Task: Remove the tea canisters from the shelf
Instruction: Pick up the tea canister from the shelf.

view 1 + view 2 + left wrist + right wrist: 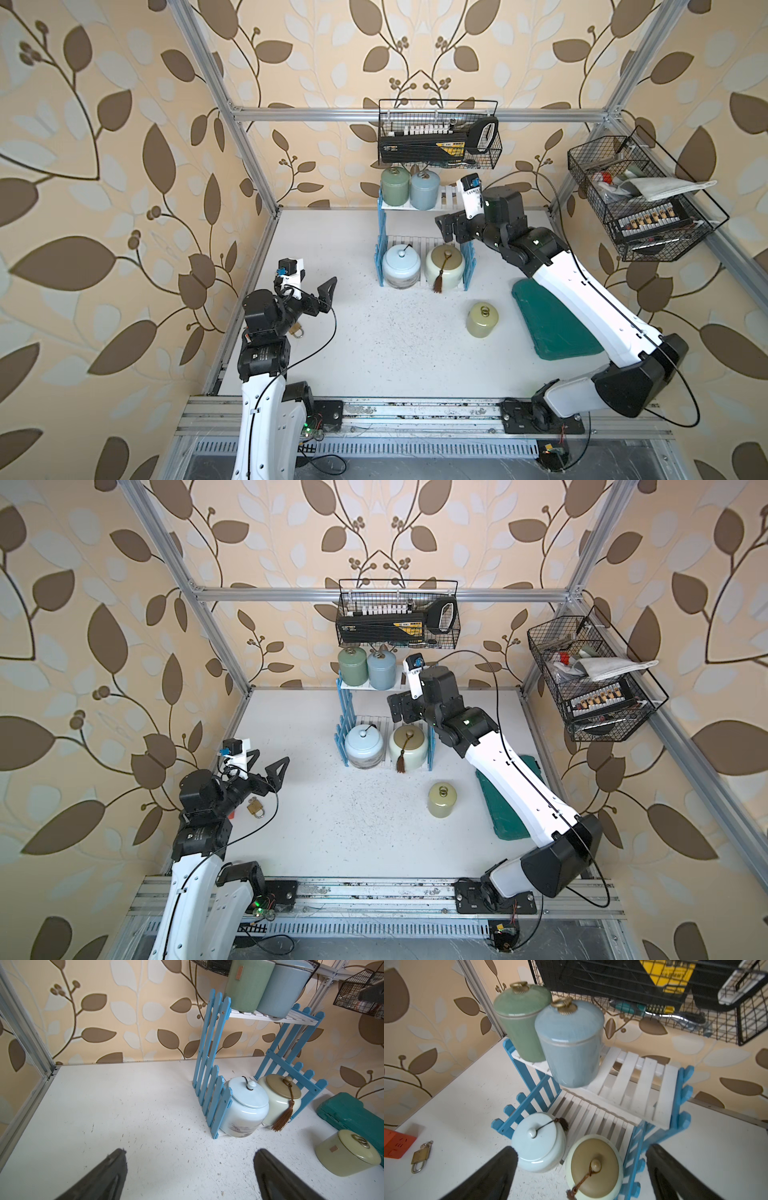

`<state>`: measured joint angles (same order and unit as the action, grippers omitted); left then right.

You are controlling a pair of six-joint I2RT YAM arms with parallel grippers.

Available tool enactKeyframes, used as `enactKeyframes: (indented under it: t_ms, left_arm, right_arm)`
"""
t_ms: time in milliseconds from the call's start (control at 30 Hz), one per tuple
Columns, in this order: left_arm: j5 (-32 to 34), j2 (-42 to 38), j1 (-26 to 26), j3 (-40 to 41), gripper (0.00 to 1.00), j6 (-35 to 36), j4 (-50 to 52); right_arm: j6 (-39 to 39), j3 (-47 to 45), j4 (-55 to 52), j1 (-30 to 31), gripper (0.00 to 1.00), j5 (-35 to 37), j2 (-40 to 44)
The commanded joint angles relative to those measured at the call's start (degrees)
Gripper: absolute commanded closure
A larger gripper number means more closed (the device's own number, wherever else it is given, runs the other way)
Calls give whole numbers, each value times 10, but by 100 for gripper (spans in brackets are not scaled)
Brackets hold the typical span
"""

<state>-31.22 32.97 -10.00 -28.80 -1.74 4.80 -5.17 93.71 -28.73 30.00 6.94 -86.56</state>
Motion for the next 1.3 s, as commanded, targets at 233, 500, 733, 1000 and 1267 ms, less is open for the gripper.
enactKeyframes:
  t_ms: [233,500,733,1000,1267]
  left_arm:
    - [-2,-7,8,-8,1,3,-12]
    - [-4,-5,8,-6,1,3,-15]
    - [-4,-5,8,-6,1,2,-15]
    - [-4,-4,7,-8,1,1,-13]
    - [-3,-4,7,-10,1,0,-10]
  right_arm:
    - [31,198,-49,1,1,-49,-144]
    - [26,287,-46,-2,1,-55,-224]
    - [23,345,-54,-16,1,-69,-271]
    - [-8,361,-45,-45,1,-89,-294]
    - [-11,385,-39,-47,1,-114,-319]
